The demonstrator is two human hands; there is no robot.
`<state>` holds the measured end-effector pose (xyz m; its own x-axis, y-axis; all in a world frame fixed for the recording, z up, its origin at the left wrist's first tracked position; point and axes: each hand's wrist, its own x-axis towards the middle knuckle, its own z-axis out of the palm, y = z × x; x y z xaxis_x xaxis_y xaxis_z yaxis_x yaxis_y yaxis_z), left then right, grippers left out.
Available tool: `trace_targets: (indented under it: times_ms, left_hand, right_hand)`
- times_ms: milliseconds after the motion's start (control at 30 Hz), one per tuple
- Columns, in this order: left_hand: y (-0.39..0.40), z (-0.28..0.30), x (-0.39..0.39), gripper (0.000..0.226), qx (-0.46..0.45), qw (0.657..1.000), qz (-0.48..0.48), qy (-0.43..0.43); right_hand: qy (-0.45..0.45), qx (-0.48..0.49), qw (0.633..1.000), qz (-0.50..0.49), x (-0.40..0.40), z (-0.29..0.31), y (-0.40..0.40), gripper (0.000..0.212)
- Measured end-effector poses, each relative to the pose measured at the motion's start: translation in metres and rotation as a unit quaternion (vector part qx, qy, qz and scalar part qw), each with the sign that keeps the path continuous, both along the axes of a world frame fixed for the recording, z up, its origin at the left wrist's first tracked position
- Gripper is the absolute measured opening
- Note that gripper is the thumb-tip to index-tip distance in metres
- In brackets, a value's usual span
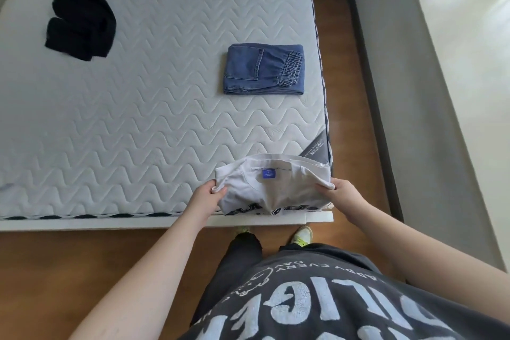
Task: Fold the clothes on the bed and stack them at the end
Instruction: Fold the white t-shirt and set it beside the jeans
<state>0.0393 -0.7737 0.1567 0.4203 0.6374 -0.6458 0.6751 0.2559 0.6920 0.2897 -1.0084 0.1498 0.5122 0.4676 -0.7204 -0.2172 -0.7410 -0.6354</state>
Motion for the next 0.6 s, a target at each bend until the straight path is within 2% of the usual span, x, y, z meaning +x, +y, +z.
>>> trace_targets:
  times_ms: [167,333,600]
  left_hand:
    - [0.038,-0.020,0.013,0.004,-0.001,0.999,-0.050,0.006]
    - [0.081,-0.035,0.022,0.005,-0.004,0.993,-0.114,0.010]
    - [0.122,-0.053,0.056,0.024,0.008,0.988,-0.148,0.040]
  right_hand:
    - [-0.011,-0.010,0.999,-0.040,-0.001,-0.006,0.009,0.026]
    - [-0.026,-0.023,0.997,-0.070,-0.001,-0.011,0.022,0.018]
    - [-0.035,-0.058,0.997,-0.037,0.036,-0.039,0.050,0.019]
